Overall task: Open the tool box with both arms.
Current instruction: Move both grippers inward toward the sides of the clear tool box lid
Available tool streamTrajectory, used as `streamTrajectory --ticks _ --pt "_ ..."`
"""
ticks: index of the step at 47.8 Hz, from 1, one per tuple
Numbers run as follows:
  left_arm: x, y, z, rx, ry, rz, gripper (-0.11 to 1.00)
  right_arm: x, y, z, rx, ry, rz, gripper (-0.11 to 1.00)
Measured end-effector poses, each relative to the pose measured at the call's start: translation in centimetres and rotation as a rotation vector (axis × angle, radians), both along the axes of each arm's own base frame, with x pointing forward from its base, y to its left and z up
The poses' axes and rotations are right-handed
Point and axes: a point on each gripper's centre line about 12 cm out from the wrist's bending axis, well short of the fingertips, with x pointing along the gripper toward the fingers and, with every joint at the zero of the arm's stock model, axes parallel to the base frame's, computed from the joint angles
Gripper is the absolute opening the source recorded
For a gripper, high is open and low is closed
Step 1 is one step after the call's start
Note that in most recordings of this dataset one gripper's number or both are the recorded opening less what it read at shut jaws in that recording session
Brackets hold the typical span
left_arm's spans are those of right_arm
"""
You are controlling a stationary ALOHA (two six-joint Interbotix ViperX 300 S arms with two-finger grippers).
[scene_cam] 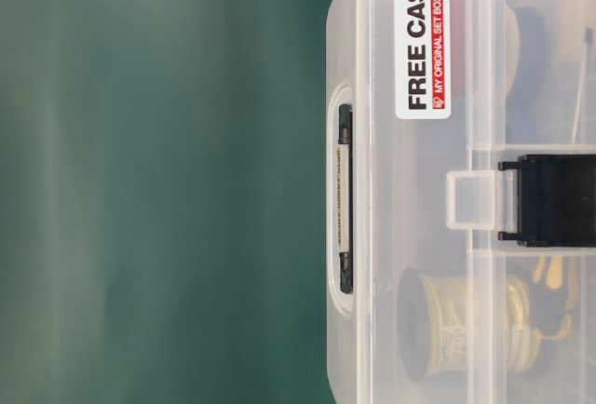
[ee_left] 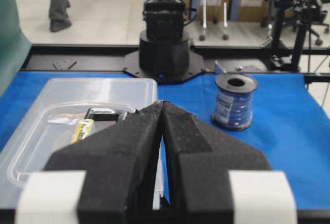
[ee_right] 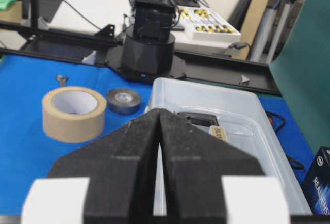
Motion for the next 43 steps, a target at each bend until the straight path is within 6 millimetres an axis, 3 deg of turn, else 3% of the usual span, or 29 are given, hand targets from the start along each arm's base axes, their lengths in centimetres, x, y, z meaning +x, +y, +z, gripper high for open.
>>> streamTrajectory --ticks 22,25,28,36,39,43 --pt "-0.4 0.7 -2.0 -0.019 0.182 0.039 0.01 0.4 -0.6 -0.7 0.022 0.121 -0.033 0.01" --pt "-0.4 1.1 -2.2 -0.021 0.2 0.057 0.03 0.4 -1.0 -1.0 0.033 0.14 -0.051 0.11" --pt "-0.5 1.5 -2.4 -0.024 0.214 0.079 0.15 0.5 -1.4 -1.4 0.04 0.169 -0.071 0.27" --pt "-0.9 3.1 -4.0 -0.043 0.291 0.164 0.67 0.6 -2.7 -3.2 0.059 0.297 -0.136 0.77" --pt "-1.2 3.8 -4.6 -0.049 0.325 0.199 0.83 0.6 -3.0 -4.0 0.066 0.354 -0.15 0.86" --pt "-1.5 4.3 -5.3 -0.059 0.369 0.228 0.92 0.4 -3.4 -4.7 0.075 0.411 -0.168 0.85"
